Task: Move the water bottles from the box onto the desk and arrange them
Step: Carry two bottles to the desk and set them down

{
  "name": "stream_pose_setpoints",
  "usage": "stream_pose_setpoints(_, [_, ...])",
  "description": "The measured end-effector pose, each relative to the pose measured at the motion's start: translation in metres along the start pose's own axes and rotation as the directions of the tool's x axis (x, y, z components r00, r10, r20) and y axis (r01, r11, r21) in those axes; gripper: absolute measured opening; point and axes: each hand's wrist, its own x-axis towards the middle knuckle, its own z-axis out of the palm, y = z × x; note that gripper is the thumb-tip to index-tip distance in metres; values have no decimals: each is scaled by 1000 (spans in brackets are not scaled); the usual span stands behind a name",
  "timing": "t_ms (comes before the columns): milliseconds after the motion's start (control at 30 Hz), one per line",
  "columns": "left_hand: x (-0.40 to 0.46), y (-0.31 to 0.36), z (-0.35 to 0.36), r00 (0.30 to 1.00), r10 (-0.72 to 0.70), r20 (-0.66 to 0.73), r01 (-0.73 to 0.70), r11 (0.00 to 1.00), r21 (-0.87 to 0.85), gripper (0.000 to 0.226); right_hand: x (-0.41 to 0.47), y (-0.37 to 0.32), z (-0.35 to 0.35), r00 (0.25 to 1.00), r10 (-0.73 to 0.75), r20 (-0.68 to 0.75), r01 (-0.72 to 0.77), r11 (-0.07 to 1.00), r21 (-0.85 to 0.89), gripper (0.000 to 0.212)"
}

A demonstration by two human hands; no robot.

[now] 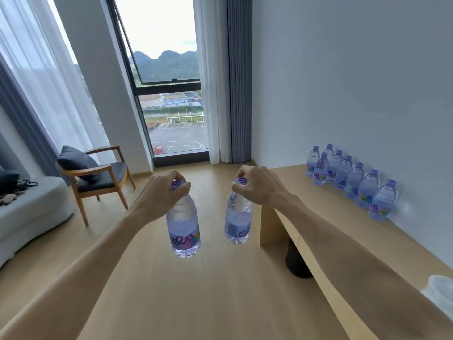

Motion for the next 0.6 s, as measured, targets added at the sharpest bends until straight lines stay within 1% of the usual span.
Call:
stream_pose_setpoints(167, [77,-8,56,999,23,46,-21,999,-48,16,53,58,13,999,48,3,-48,999,-12,27])
stream_pose_setpoints(267, [129,-12,88,995,74,66,-67,993,-102,14,89,90,19,996,88,9,-88,995,-41,21])
stream_pose_setpoints(433, [232,-7,144,980,163,118,-141,974,-175,17,145,150,17,975,218,-29,-219,974,-54,17])
stream_pose_setpoints(600, [323,13,205,939,295,176,-259,945,-200,16,182,207,10,927,364,-88,-366,930,-7,19])
